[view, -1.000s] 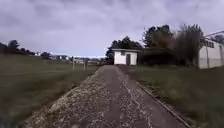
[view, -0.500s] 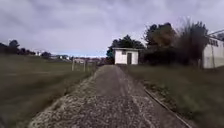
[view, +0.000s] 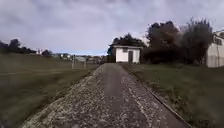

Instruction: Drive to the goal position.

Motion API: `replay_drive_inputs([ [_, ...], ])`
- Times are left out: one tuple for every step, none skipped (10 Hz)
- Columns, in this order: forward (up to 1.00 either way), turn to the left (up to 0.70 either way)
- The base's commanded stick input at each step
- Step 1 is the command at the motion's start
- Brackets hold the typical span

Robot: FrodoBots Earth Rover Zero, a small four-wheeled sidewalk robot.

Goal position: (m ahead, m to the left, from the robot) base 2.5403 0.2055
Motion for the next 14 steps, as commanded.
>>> replay_drive_inputs([
  [1.0, -0.03],
  [1.0, -0.03],
  [1.0, -0.03],
  [1.0, -0.03],
  [1.0, -0.03],
  [1.0, -0.03],
  [1.0, -0.03],
  [1.0, -0.03],
  [1.0, -0.03],
  [1.0, -0.04],
  [1.0, -0.08],
  [1.0, -0.14],
  [1.0, -0.2],
  [1.0, -0.27],
])
